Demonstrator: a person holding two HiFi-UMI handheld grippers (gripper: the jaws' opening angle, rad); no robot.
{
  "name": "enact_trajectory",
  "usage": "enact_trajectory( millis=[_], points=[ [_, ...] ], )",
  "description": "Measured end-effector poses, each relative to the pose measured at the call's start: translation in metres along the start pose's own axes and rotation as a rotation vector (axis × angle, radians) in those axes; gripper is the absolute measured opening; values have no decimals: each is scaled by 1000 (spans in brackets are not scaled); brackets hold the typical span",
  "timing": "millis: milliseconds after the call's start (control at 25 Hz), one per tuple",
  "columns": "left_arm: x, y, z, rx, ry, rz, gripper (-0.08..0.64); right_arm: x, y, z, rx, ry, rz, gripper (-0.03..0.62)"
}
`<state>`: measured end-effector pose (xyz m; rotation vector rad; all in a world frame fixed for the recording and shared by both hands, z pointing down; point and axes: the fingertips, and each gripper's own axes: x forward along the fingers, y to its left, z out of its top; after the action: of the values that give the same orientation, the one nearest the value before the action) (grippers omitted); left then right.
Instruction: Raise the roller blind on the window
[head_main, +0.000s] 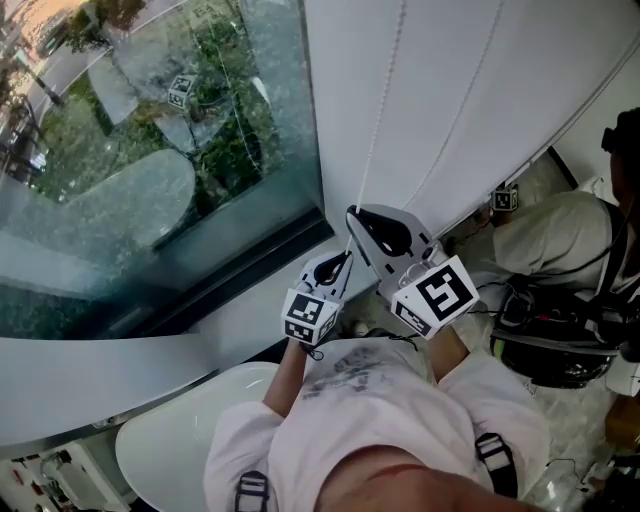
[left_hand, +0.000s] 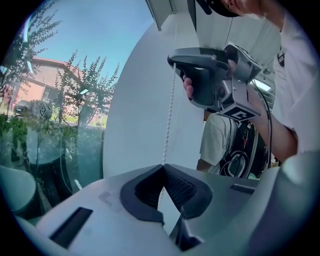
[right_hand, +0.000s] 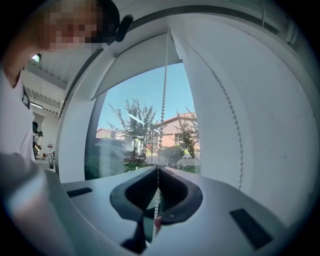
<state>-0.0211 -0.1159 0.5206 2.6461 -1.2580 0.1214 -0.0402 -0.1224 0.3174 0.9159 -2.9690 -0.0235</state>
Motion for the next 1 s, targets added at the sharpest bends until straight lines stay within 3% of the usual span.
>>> enact_trajectory(
  millis=[440,1000],
  points=[
    [10,0,-23,-28,39,-3,8,-2,-4,-24,-7,44,-10,63],
    [8,-1,-26,-31,53,-10,8,-4,-3,-26,-11,55,-37,63]
  ],
)
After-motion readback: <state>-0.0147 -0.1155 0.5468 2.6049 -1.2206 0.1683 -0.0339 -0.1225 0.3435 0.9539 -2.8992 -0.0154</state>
